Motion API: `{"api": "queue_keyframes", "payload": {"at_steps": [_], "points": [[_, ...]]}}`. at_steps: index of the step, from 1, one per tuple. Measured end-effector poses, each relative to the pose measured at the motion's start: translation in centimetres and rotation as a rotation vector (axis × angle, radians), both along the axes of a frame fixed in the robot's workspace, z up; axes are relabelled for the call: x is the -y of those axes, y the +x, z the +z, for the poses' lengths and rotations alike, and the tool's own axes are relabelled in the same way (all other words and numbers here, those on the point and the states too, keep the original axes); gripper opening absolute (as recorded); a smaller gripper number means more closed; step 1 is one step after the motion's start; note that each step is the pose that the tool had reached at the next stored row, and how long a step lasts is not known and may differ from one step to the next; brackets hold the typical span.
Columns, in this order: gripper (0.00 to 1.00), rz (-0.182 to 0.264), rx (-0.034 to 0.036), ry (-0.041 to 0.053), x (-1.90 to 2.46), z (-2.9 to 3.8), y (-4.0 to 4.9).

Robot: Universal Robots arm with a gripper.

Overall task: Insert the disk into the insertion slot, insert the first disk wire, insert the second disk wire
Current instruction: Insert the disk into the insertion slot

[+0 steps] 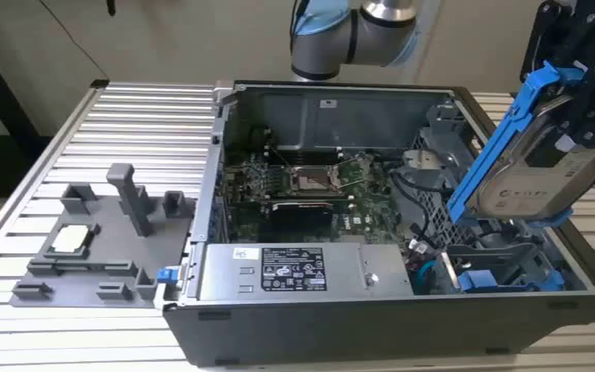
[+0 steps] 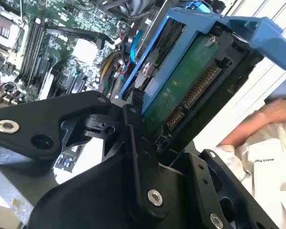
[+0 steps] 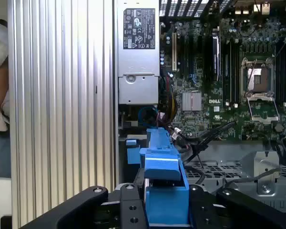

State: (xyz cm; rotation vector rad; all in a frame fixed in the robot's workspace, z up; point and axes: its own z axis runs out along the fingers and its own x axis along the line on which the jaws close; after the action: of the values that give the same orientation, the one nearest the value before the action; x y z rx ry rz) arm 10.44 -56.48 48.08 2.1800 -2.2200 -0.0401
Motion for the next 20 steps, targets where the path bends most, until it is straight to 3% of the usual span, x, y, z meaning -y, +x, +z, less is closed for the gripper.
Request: {"api": "queue_keyframes", "payload": {"at_steps": [11,20], "points": [[0.33,0.000,0.0000,-0.0001,0.00,-0.04,0.00],[0.33,0.002,0.0021,-0.0001,0.01,-0.80,0.08]]}}
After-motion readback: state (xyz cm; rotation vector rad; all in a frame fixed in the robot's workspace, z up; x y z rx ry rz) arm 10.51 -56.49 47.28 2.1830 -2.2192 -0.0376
